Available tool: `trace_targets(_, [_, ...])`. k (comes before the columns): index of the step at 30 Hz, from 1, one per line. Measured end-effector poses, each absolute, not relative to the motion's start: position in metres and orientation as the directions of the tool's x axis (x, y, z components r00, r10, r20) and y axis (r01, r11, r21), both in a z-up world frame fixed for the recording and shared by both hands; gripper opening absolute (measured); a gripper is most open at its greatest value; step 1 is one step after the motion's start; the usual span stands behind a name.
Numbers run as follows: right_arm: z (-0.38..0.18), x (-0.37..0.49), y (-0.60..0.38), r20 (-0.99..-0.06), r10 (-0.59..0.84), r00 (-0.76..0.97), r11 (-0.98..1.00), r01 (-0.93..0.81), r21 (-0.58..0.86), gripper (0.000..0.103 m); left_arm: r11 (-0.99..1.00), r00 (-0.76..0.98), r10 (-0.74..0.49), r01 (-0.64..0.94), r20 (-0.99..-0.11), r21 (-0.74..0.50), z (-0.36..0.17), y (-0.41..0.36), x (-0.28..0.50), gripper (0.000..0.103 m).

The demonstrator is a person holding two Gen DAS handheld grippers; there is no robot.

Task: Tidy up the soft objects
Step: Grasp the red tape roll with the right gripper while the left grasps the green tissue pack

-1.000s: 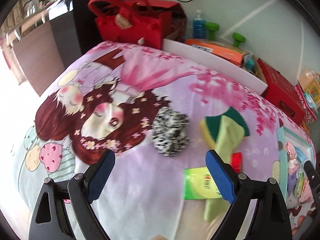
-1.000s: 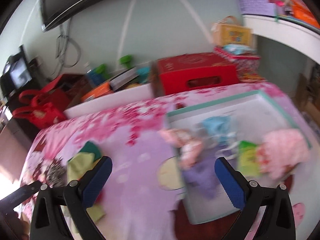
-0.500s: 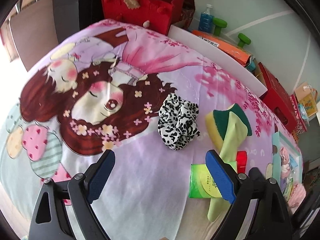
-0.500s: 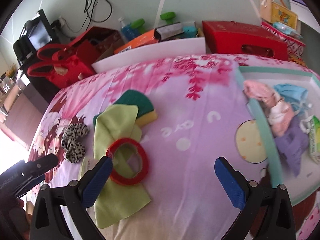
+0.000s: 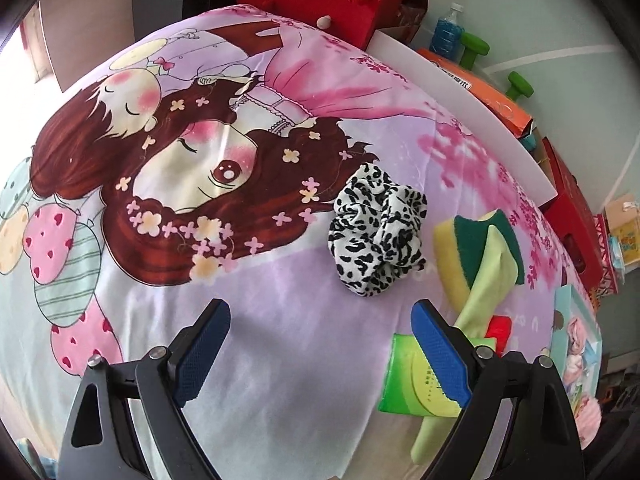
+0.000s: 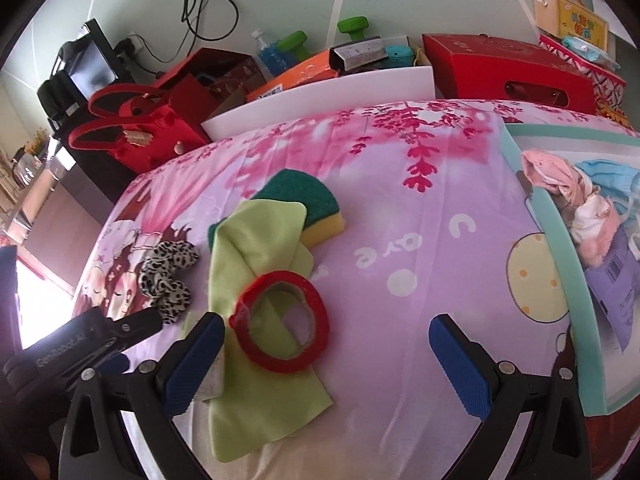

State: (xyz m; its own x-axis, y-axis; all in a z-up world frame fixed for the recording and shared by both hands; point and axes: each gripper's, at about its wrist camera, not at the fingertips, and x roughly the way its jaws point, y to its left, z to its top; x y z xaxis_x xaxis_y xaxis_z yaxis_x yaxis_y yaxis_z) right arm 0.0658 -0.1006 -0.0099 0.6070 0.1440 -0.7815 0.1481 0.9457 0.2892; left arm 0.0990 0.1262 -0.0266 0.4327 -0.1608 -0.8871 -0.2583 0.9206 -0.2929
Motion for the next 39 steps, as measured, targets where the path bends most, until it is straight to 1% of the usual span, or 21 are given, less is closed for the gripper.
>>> trace_targets(8, [-0.016, 0.069, -0.097, -0.775, 0.172, 0.608, 0.938, 0.140, 0.317, 0.103, 0.914, 0.421, -0.193, -0.251, -0.886, -0.318, -0.027, 0.121, 0.098, 0.092])
trace_targets(15, [-0.019, 0.071, -0.092, -0.772, 0.196, 0.605, 0.935, 0.122, 0.333, 0.085, 0.910, 0.409, -0.222, -0.238, -0.885, -0.338, -0.028, 0.118, 0.100, 0.092])
trace_targets(20, [-0.020, 0.071, -0.093, -0.763, 0.232, 0.603, 0.921, 0.117, 0.372, 0.079, 0.912, 0.400, -0.247, -0.213, -0.883, -0.352, -0.027, 0.112, 0.101, 0.092])
trace_targets(26, [-0.023, 0.071, -0.094, -0.761, 0.262, 0.594, 0.908, 0.115, 0.402, 0.069, 0.903, 0.391, -0.292, -0.188, -0.873, -0.387, -0.027, 0.105, 0.103, 0.092])
trace_targets(29, [-0.024, 0.072, -0.094, -0.755, 0.285, 0.591, 0.899, 0.108, 0.424, 0.062, 0.902, 0.392, -0.300, -0.179, -0.870, -0.392, -0.026, 0.102, 0.102, 0.092])
trace_targets(30, [-0.024, 0.072, -0.093, -0.754, 0.290, 0.589, 0.898, 0.105, 0.428, 0.057, 0.903, 0.393, -0.302, -0.175, -0.868, -0.393, -0.025, 0.101, 0.102, 0.092])
trace_targets(34, [-0.021, 0.071, -0.094, -0.756, 0.278, 0.592, 0.903, 0.107, 0.416, 0.057, 0.905, 0.395, -0.311, -0.154, -0.864, -0.396, -0.024, 0.098, 0.103, 0.092])
trace_targets(39, [-0.017, 0.066, -0.107, -0.783, 0.200, 0.589, 0.919, 0.164, 0.358, 0.057, 0.908, 0.390, -0.322, -0.128, -0.863, -0.398, -0.024, 0.093, 0.103, 0.092])
